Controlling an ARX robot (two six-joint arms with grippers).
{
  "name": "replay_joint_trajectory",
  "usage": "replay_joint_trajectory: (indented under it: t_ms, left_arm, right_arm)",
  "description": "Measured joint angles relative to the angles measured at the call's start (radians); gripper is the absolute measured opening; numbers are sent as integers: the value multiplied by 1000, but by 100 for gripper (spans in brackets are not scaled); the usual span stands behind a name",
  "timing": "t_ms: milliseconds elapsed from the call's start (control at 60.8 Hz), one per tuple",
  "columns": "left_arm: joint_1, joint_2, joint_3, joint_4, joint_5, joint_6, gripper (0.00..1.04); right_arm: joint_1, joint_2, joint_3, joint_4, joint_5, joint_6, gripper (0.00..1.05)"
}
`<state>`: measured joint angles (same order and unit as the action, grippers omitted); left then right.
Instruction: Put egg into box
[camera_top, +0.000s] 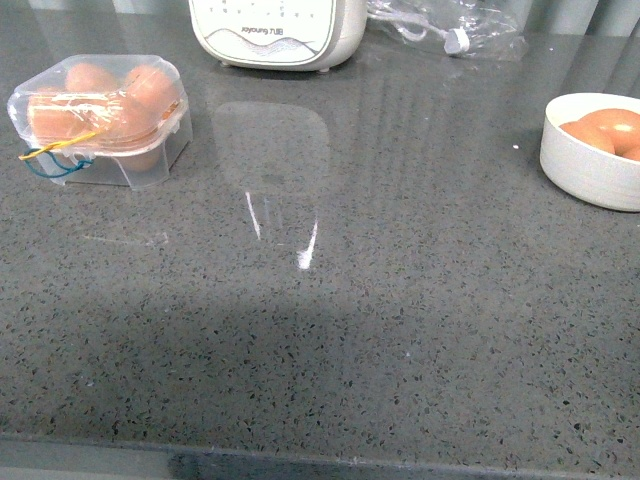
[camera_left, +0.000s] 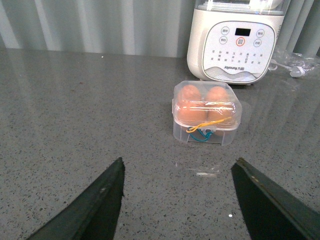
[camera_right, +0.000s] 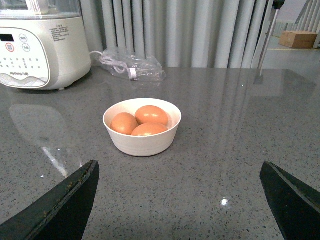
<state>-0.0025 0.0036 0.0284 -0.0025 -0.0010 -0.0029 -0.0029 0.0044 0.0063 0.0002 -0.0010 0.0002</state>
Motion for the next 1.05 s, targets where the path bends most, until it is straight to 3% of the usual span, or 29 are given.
replay_joint_trajectory:
  t_ms: [197, 1052]
  left_arm:
    - [0, 0, 0, 0, 0, 1, 100]
    - [0, 0, 0, 0, 0, 1, 98]
  right_arm:
    - [0, 0, 0, 0, 0, 0, 97]
    - [0, 0, 0, 0, 0, 0, 97]
